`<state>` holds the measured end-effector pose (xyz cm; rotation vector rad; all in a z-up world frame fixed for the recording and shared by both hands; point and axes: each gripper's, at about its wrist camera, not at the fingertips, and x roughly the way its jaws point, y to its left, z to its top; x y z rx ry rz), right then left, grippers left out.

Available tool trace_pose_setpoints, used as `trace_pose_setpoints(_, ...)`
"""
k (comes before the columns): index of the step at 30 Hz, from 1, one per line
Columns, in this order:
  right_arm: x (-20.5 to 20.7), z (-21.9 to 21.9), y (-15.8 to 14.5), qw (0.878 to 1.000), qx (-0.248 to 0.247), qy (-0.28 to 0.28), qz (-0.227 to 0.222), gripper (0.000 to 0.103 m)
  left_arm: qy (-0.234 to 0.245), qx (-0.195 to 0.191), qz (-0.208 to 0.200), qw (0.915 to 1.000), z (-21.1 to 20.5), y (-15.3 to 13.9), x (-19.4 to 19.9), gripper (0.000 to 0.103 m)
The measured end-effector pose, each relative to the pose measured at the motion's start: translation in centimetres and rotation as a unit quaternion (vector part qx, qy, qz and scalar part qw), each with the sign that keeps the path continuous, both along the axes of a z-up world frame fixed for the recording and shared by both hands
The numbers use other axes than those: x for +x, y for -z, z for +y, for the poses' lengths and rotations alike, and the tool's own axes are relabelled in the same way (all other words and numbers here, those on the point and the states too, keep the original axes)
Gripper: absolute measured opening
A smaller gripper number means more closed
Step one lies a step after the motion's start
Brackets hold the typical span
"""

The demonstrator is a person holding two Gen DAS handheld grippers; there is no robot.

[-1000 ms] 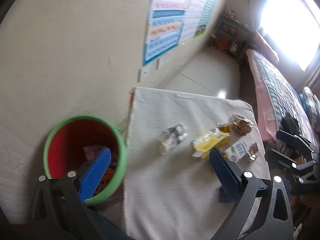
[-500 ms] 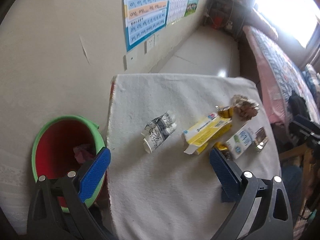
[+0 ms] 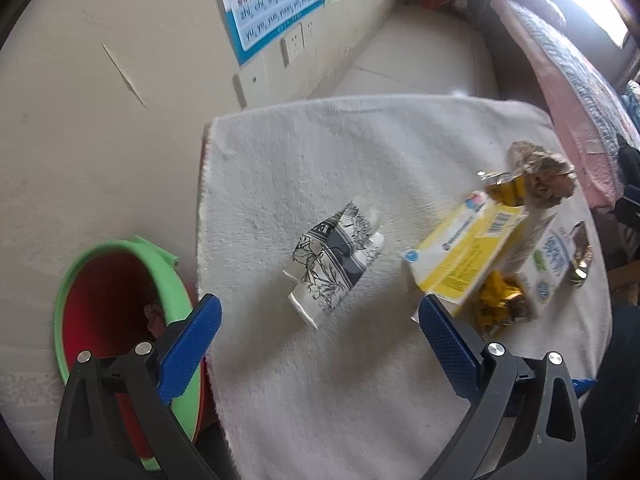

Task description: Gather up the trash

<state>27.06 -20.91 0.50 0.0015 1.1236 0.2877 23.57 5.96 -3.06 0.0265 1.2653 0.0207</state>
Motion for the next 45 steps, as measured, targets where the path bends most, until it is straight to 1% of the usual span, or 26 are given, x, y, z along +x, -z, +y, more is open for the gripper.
trace_pose_setpoints(6, 2.7, 0.2, 3.1, 1.000, -0.013, 0.006, 0.025, 0.098, -0.007, 0.007, 0.017, 0.9998, 0.8, 2.6, 1.1, 0.094)
trace_pose_setpoints(11, 4.7, 0.3, 5.0, 0.999, -0.020, 0.015, 0.033, 0.098, 0.005, 0.023, 0.014, 0.9996, 0.9, 3.4, 2.3, 0.094)
trace_pose_setpoints(13, 5.3, 0.2, 5.6, 0.999, -0.026, 0.022, 0.032, 0.098, 0.015, 0.029, 0.014, 0.9994, 0.8, 3.6, 2.7, 0.089)
trace_pose_setpoints(16, 6.0, -0.2, 6.4, 0.999, -0.030, 0.029, 0.032, 0.098, 0.027, 0.026, 0.017, 0.9991, 0.7, 4.0, 3.1, 0.079)
trace_pose_setpoints(17, 6.2, -0.3, 6.6, 0.999, -0.031, 0.029, 0.033, 0.098, 0.031, 0.028, 0.020, 0.9989, 0.5, 4.1, 3.2, 0.075)
trace_pose_setpoints(18, 6.3, -0.4, 6.8, 0.999, -0.028, 0.027, 0.036, 0.097, 0.035, 0.028, 0.021, 0.9988, 0.4, 4.3, 3.3, 0.068)
trace_pose_setpoints(19, 6.4, -0.4, 7.0, 0.999, -0.022, 0.024, 0.041, 0.088, 0.039, 0.024, 0.024, 0.9987, 0.2, 4.5, 3.3, 0.065)
trace_pose_setpoints(20, 6.5, -0.5, 7.3, 0.999, -0.016, 0.020, 0.047, 0.081, 0.042, 0.020, 0.028, 0.9985, 0.1, 4.7, 3.3, 0.059)
trace_pose_setpoints(21, 6.6, -0.6, 7.6, 0.998, -0.009, 0.017, 0.056, 0.069, 0.044, 0.017, 0.031, 0.9984, -0.1, 4.9, 3.3, 0.053)
trace_pose_setpoints(22, 6.5, -0.6, 7.7, 0.998, -0.009, 0.016, 0.059, 0.063, 0.043, 0.013, 0.036, 0.9984, -0.2, 5.1, 3.3, 0.051)
trace_pose_setpoints(23, 6.4, -0.6, 7.6, 0.998, -0.012, 0.014, 0.055, 0.057, 0.042, 0.013, 0.036, 0.9984, -0.2, 5.2, 3.2, 0.051)
trace_pose_setpoints(24, 6.3, -0.6, 7.5, 0.999, -0.015, 0.013, 0.051, 0.049, 0.041, 0.012, 0.034, 0.9985, -0.2, 5.2, 3.2, 0.050)
trace_pose_setpoints(28, 5.7, -1.3, 6.8, 0.999, -0.006, 0.014, 0.047, 0.042, 0.027, -0.011, 0.033, 0.9990, 0.2, 4.8, 2.8, 0.048)
trace_pose_setpoints(31, 4.9, -1.6, 5.7, 0.999, -0.007, 0.014, 0.035, 0.042, 0.024, -0.012, 0.029, 0.9992, 0.5, 4.2, 2.5, 0.047)
trace_pose_setpoints(34, 4.1, -1.8, 4.2, 1.000, -0.006, 0.016, 0.022, 0.042, 0.021, -0.010, 0.018, 0.9996, 0.6, 3.0, 1.8, 0.047)
trace_pose_setpoints(40, 1.8, -2.1, 0.2, 1.000, 0.004, 0.018, -0.010, 0.042, 0.008, -0.016, -0.019, 0.9996, 0.6, -0.6, 0.1, 0.047)
trace_pose_setpoints(45, -0.8, -0.9, -3.2, 0.999, 0.013, 0.004, -0.039, 0.042, -0.005, -0.028, -0.053, 0.9982, 0.8, -4.0, -1.9, 0.047)
